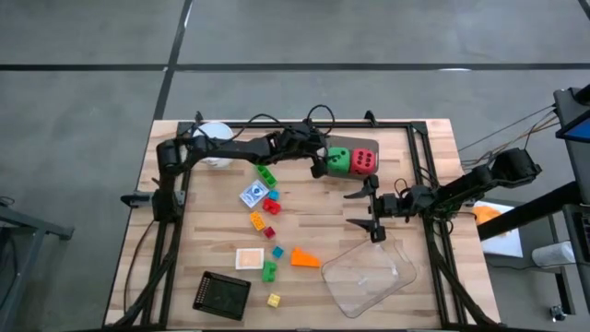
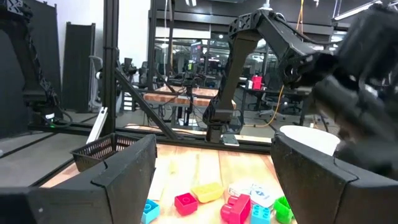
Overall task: Pick & Place Toys
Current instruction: Put the orange game piece into the transparent bin
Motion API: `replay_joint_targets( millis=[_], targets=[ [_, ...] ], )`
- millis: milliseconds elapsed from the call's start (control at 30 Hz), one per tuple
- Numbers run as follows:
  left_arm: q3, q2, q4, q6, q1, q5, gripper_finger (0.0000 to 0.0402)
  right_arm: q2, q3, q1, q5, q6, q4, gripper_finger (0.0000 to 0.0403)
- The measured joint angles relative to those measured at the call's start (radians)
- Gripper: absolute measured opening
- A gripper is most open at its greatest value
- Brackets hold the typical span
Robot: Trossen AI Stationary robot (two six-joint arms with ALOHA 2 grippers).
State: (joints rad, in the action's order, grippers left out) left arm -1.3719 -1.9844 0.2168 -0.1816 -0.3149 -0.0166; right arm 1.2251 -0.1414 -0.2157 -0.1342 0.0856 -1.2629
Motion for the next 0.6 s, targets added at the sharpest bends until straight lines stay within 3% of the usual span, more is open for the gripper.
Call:
replay_joint_targets(
  millis=[200,600],
  targets=[
    [0.125,0.103,0.182,0.056,0.002,0.165,0.0343,0.0,0.017,-0.001,0.005,-0.002,0.001,0.0308],
    [0.61,0.534,0.26,0.097,0.047,0.174,0.0344,0.005,0.024,-0.002,0.005,-0.008,0.011,0.0308]
  ],
)
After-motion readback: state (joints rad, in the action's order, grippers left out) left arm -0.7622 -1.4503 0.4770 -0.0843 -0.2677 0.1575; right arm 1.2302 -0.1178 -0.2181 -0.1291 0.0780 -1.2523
